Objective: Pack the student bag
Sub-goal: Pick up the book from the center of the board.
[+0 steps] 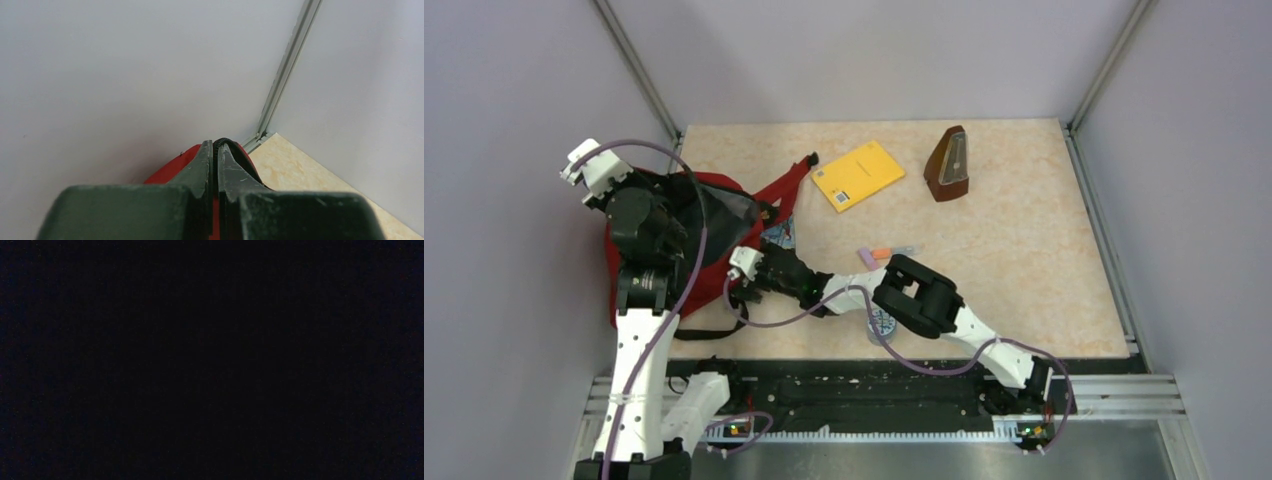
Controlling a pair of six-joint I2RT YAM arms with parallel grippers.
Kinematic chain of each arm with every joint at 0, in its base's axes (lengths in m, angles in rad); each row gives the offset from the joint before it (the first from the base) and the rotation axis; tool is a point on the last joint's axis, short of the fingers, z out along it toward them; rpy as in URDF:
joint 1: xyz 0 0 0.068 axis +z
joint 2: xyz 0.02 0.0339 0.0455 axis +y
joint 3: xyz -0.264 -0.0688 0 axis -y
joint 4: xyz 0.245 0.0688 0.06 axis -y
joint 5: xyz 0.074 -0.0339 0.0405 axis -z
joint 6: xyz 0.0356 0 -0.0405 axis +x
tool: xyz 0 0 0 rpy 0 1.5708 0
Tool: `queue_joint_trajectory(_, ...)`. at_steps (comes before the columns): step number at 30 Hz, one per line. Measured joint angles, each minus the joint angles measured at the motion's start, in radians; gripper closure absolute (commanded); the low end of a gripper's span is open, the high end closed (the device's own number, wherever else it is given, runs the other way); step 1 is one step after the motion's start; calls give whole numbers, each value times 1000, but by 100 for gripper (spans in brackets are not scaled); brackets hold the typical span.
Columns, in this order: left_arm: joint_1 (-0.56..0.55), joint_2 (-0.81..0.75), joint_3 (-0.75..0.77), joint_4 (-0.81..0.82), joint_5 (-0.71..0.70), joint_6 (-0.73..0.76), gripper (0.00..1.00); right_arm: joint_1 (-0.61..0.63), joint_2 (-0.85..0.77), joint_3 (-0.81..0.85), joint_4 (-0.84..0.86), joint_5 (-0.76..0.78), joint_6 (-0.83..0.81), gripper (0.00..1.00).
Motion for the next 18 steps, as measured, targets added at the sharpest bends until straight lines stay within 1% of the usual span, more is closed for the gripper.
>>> queue_joint_trajectory(2,0,0,-1,-1,5,-5,100,0,26,53,-26,0,-3,6)
queue_joint_trajectory(3,0,0,-2,-2,7,-9,100,0,34,74,-44,5,-2,9)
queue_joint_trajectory(7,5,0,-2,-7,20,-21,100,2,39,92,-72,68,25,34)
queue_joint_trajectory(9,18,0,-2,-10,32,-27,100,8,39,84,-70,110,48,44)
queue_joint_trajectory(10,23,-2,-2,-11,33,-29,100,8,39,77,-63,132,58,50)
queue_joint_trajectory(14,31,-8,-2,-18,45,-43,100,22,8,-14,14,228,95,82)
queue_joint_trajectory(16,33,-8,-2,-19,52,-47,100,22,-28,-76,45,261,118,97)
queue_joint_trajectory(17,33,-8,-2,-20,57,-50,100,22,-44,-103,58,272,127,100)
queue_joint_trajectory(18,33,-8,-2,-21,61,-51,100,21,-63,-132,69,284,137,100)
